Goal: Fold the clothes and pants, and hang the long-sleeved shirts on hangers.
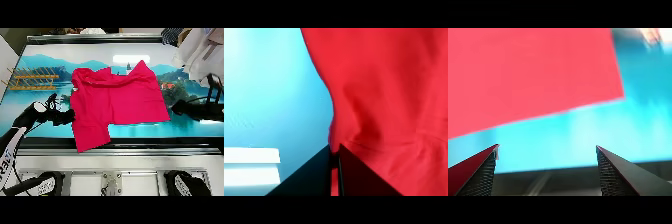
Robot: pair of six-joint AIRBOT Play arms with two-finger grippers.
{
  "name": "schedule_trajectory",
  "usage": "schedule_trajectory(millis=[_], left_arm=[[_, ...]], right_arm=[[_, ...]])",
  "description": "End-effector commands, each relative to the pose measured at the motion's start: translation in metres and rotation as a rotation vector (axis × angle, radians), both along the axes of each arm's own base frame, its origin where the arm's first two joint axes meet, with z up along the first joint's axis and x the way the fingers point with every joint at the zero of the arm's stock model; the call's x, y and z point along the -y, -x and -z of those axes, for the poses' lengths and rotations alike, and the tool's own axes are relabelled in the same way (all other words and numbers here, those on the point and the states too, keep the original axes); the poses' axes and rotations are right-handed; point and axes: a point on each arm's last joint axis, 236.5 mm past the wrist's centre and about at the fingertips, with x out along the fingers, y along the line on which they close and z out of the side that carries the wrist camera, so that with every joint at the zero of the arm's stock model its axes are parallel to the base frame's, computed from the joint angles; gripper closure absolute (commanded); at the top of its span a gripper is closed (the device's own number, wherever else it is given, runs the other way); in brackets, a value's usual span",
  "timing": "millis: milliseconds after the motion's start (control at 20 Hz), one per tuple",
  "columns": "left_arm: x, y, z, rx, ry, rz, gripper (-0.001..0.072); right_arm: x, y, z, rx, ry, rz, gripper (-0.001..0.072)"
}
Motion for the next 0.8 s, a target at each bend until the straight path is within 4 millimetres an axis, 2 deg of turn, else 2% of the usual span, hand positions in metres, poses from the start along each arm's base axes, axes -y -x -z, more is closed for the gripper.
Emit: schedule_trajectory(millis=[0,100,200,400,550,750], left_arm=[[-0.014,0.004,-0.024,0.054,-0.086,0.075,0.0698],[-0.017,0.004,-0.034,0.082,-0.104,0.085,0.0699],[-0.017,0.003,-0.042,0.106,-0.107,0.083,0.0699],[-0.017,0.002,-0.045,0.117,-0.109,0.083,0.0699],[-0.017,0.003,-0.045,0.117,-0.108,0.083,0.0699],[-0.017,0.003,-0.045,0.117,-0.108,0.083,0.0698]], right_arm=[[0.049,0.050,0.088,-0.251,-0.110,0.379,0.0055],[0.056,0.055,0.126,-0.284,-0.199,0.536,0.0055],[0.050,0.038,0.145,-0.250,-0.280,0.595,0.0055],[0.023,-0.014,0.163,-0.140,-0.330,0.556,0.0055],[-0.003,-0.039,0.175,-0.098,-0.302,0.500,0.0055],[-0.032,-0.066,0.177,-0.055,-0.256,0.373,0.0057]])
